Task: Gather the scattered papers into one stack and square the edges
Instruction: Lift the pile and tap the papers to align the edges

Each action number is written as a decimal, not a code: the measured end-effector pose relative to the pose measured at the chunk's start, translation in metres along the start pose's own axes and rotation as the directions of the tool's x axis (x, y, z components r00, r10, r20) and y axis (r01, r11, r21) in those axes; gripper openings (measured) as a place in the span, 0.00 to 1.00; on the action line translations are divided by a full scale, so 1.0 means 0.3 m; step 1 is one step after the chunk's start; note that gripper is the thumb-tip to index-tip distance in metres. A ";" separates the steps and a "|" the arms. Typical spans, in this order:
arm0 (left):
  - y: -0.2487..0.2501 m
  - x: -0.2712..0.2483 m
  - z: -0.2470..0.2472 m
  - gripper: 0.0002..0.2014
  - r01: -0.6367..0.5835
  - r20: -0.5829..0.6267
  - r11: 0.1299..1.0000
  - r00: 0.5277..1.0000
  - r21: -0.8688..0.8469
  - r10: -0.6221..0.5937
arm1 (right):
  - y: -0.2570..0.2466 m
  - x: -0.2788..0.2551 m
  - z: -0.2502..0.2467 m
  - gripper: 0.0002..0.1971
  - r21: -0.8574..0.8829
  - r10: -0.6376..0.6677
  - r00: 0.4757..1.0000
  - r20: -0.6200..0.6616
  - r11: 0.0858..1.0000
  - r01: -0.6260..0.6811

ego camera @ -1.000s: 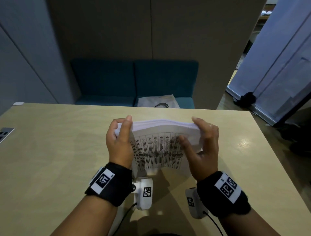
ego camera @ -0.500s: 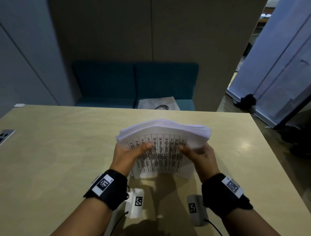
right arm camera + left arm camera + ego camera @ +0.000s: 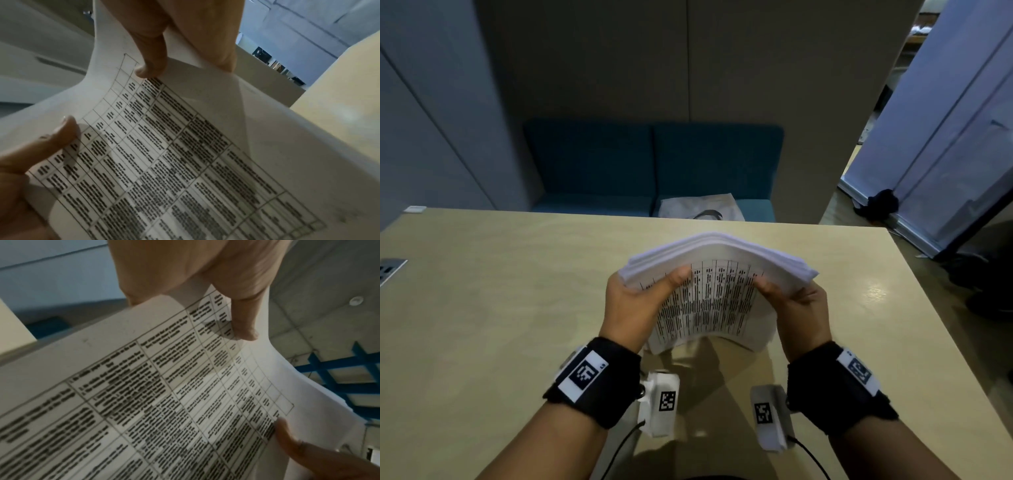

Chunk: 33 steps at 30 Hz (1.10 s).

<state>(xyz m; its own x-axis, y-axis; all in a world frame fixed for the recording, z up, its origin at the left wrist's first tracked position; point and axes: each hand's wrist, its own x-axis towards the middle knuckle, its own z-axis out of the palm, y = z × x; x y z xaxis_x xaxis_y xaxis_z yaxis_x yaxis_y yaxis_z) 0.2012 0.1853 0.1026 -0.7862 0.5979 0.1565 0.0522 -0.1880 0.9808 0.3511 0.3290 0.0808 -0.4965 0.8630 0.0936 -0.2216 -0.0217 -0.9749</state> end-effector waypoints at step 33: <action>-0.017 0.046 -0.106 0.26 0.013 -0.240 0.874 0.959 -0.486 -0.148 | 0.199 -0.005 -0.170 0.38 0.272 0.426 0.899 0.099 0.858 -0.436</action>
<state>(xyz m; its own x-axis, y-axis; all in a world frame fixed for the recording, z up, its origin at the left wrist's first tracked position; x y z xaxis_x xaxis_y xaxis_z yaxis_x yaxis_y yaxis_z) 0.1705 0.1697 0.0961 -0.9099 0.4141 -0.0227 -0.2636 -0.5351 0.8026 0.3815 0.3520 0.0123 -0.6239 0.7169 -0.3111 -0.2019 -0.5324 -0.8221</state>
